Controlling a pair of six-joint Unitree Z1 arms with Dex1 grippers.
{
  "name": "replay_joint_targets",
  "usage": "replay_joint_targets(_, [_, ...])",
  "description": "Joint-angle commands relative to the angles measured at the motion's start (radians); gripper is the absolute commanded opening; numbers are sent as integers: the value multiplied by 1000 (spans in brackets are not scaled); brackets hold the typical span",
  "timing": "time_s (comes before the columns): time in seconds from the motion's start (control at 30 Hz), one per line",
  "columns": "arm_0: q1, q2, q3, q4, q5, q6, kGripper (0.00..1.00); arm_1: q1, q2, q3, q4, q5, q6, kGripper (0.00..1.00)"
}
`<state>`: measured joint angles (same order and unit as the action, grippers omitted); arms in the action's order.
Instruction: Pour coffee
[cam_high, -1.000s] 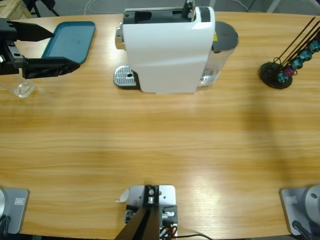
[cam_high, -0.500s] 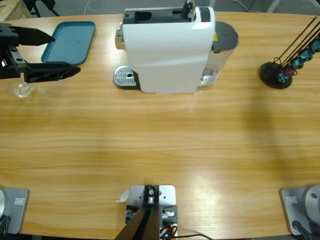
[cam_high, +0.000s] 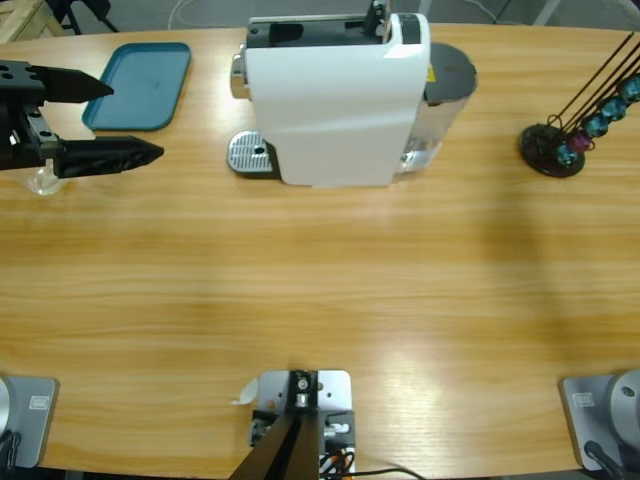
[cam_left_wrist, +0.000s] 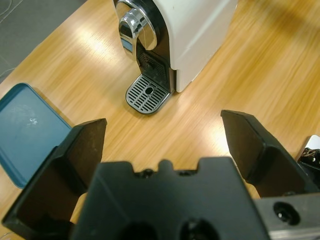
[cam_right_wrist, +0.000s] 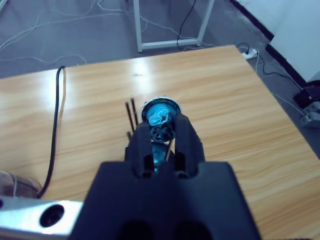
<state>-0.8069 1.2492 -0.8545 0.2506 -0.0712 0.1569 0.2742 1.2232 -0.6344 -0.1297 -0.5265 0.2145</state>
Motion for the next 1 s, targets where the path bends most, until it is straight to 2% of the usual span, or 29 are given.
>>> replay_joint_targets(0.03, [-15, 2, 45, -13, 1, -27, 1000, 9, -123, -40, 110, -20, 11, 0])
replay_joint_targets(0.17, [-15, 0, 44, -21, 1, -27, 1000, 76, -208, -45, 181, 33, -3, 0])
replay_joint_targets(0.27, [-15, -20, 44, -21, -1, -27, 1000, 182, -226, -45, 210, 199, -84, 0])
replay_joint_targets(0.33, [-25, -44, 50, -16, -1, -25, 1000, 272, -178, -56, 211, 298, -159, 0])
replay_joint_targets(0.5, [-51, -92, 64, 74, 8, -4, 1000, 507, 18, -208, 233, 396, -378, 0])
replay_joint_targets(0.63, [-51, -155, 103, 85, 10, -11, 1000, 596, 162, -408, 305, 495, -565, 0])
replay_joint_targets(0.83, [-51, -202, 144, 84, 25, -19, 1000, 673, 339, -618, 344, 578, -606, 0])
replay_joint_targets(1.0, [-51, -223, 166, 84, 31, -27, 1000, 692, 481, -730, 309, 555, -606, 0])
